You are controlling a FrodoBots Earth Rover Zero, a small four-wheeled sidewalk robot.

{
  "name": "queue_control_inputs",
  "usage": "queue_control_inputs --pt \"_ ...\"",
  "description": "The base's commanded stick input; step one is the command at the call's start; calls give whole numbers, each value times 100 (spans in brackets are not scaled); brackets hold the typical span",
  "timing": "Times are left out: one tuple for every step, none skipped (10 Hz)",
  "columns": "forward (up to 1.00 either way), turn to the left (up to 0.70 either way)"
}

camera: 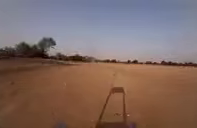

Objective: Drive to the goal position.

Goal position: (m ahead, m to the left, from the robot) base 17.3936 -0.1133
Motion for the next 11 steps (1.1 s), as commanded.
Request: queue_control_inputs --pt "70 0" --pt "70 0" --pt "70 0" --pt "70 0" --pt "70 0" --pt "70 0" --pt "70 0" --pt "70 0" --pt "70 0" --pt "70 0" --pt "70 0"
